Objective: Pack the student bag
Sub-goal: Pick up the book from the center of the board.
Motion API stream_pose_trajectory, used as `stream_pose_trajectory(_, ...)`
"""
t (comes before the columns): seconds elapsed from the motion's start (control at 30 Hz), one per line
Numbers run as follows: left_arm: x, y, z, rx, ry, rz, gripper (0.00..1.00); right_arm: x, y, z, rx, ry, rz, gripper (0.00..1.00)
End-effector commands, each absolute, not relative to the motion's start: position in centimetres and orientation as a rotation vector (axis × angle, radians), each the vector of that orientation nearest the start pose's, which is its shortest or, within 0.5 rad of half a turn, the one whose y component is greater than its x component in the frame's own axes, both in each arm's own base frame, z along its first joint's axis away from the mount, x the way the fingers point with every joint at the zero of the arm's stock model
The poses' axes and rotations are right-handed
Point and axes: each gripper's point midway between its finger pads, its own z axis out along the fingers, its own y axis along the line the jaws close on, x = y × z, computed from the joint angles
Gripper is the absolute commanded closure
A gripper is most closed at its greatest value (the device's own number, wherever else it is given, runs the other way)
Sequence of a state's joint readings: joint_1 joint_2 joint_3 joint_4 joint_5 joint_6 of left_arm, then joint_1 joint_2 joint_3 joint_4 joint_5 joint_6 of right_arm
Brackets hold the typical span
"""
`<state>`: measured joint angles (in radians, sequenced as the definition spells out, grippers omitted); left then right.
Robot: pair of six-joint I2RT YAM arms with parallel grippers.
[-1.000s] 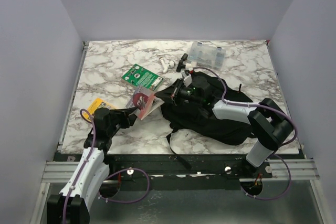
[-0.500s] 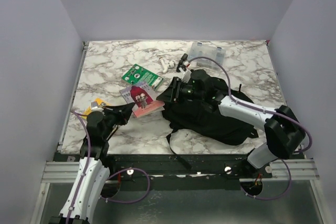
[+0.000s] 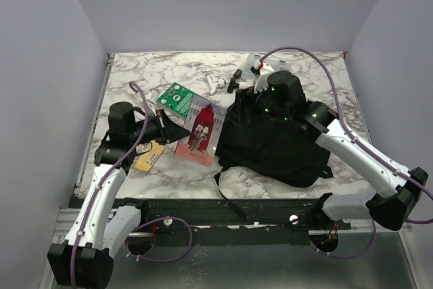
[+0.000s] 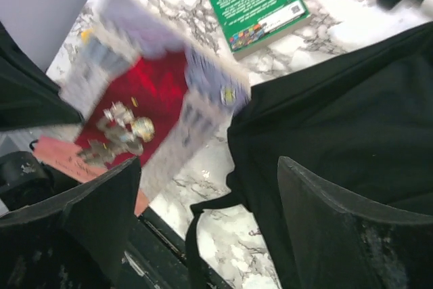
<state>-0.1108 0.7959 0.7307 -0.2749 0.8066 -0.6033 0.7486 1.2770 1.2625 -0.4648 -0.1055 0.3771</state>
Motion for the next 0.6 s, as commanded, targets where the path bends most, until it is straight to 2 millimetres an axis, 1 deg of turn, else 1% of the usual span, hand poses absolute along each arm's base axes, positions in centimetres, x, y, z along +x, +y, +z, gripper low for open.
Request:
stream_pose_trajectory(0.0, 17.7, -19.1, 25.4, 0.536, 1.992, -1.337, 1.00, 26.5, 26.8, 29.5, -0.554, 2.126, 0.619, 0.09)
stream_pose_trajectory(0.03, 17.2, -19.5, 25.5, 0.599, 1.984, -1.346, 1.00, 26.0, 27.6, 30.4, -0.608, 2.110, 0.680, 0.05)
stream_pose_trajectory(0.1, 16.0, -20.5, 25.5, 0.704, 1.985, -1.377, 1.00, 24.5, 29.6, 31.3, -0.725, 2.099, 0.819, 0.05)
stream_pose_trajectory(0.17, 14.4, -21.9, 25.5, 0.814, 1.983, -1.444, 1.00, 23.5, 31.2, 31.8, -0.803, 2.084, 0.939, 0.05)
stream_pose_trajectory(0.23, 12.6, -23.2, 25.8, 0.918, 1.965, -1.552, 1.00, 22.6, 32.5, 31.7, -0.868, 2.086, 1.042, 0.05)
stream_pose_trajectory(0.3, 11.5, -24.0, 26.0, 0.993, 1.944, -1.592, 1.00, 21.5, 33.2, 31.1, -0.922, 2.104, 1.127, 0.05)
stream_pose_trajectory(0.37, 11.1, -24.2, 26.4, 1.025, 1.921, -1.590, 1.00, 20.0, 33.3, 29.9, -0.954, 2.162, 1.217, 0.05)
stream_pose_trajectory(0.4, 11.1, -24.2, 26.5, 1.030, 1.912, -1.586, 1.00, 19.1, 33.2, 29.0, -0.961, 2.206, 1.261, 0.05)
stream_pose_trajectory(0.47, 11.0, -24.1, 26.5, 1.040, 1.897, -1.570, 1.00, 17.0, 32.7, 28.2, -0.993, 2.240, 1.350, 0.07)
stream_pose_trajectory(0.53, 11.0, -24.1, 26.3, 1.049, 1.890, -1.561, 1.00, 15.6, 32.3, 28.7, -0.943, 2.213, 1.428, 0.07)
stream_pose_trajectory(0.57, 11.0, -24.1, 26.2, 1.055, 1.886, -1.565, 1.00, 14.8, 32.1, 29.3, -0.942, 2.173, 1.474, 0.06)
